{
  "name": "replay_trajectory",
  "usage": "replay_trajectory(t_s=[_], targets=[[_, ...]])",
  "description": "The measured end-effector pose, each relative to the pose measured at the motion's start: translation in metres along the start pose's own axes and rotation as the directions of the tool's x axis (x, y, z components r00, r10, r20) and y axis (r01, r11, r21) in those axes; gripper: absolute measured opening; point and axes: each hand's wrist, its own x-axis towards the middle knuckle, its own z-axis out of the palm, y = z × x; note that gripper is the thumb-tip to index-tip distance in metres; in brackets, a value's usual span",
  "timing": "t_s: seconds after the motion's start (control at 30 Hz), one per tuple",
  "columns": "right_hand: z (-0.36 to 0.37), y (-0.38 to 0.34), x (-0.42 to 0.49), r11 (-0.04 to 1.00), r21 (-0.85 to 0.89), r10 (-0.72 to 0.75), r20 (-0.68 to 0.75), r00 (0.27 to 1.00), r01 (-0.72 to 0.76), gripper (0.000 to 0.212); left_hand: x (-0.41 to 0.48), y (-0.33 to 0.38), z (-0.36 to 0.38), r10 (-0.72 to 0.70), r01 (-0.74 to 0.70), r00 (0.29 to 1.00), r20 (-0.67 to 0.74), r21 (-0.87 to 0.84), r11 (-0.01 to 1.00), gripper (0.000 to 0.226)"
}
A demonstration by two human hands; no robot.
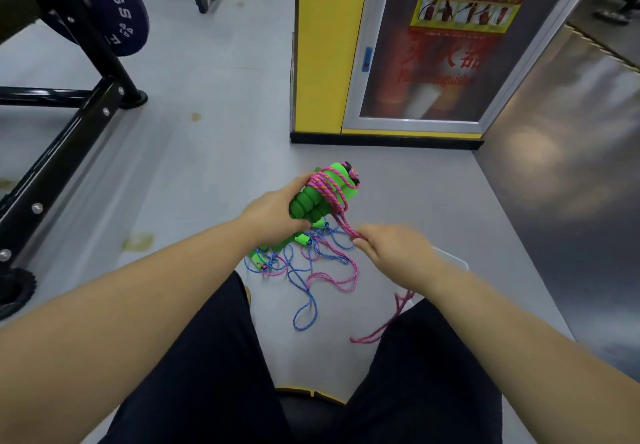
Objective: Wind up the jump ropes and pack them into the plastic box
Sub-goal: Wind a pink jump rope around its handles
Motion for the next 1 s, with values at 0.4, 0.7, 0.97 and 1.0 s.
replay_trajectory(t_s=[0.4, 0.7, 0.97, 1.0], targets=[[-0.020, 0.024, -0.001, 0.870, 0.421, 0.097, 0.363, 0.927, -0.256, 0.058, -0.002, -0.005, -0.003, 0.085, -0.074, 0.996, 0.033, -0.250, 0.965, 0.080], [-0.018, 0.012, 0.027, -0.453, 0.887, -0.051, -0.128, 0.990, 0.091, 0.119, -0.004, 0.017, -0.013, 0.196, -0.048, 0.943, 0.269, -0.472, 0.880, 0.073], [-0.003, -0.006, 0.027, -0.459, 0.874, -0.062, -0.212, 0.975, 0.161, 0.086, -0.006, 0.023, -0.019, 0.229, -0.017, 0.918, 0.324, -0.544, 0.839, 0.067], [-0.005, -0.007, 0.026, -0.439, 0.882, -0.060, -0.217, 0.974, 0.170, 0.083, -0.005, 0.024, -0.018, 0.224, -0.010, 0.918, 0.327, -0.546, 0.838, 0.067]])
